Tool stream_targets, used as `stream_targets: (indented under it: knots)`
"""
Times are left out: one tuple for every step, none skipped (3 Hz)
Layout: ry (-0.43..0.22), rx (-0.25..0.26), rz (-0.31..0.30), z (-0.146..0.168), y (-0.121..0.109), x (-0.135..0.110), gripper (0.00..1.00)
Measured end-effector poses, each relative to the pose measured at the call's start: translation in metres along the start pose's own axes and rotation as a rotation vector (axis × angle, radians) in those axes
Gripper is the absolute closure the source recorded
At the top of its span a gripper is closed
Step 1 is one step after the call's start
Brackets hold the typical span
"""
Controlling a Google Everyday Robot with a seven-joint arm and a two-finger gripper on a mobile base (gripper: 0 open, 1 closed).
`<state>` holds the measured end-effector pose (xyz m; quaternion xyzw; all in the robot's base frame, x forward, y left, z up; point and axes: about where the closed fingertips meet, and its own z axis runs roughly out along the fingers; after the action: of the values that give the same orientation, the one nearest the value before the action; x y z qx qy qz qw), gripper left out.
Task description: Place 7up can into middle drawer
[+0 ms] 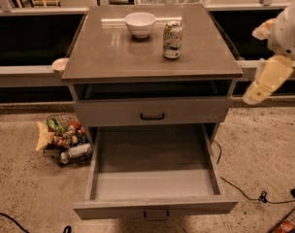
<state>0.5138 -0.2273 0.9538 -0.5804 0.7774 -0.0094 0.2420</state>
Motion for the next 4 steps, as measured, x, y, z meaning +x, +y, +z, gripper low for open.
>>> stream_targets:
  knots:
    - [-0.178, 0.056, 0.064, 0.033, -0.057, -0.008, 0.0]
    - [-0.368, 0.072, 0.096, 0.072, -0.105, -0.036, 0.0]
    - [-0.367, 0.072, 0.095, 0.072, -0.105, -0.036, 0.0]
    - [-0.385, 0.067, 0.087, 0.084, -0.113, -0.044, 0.0]
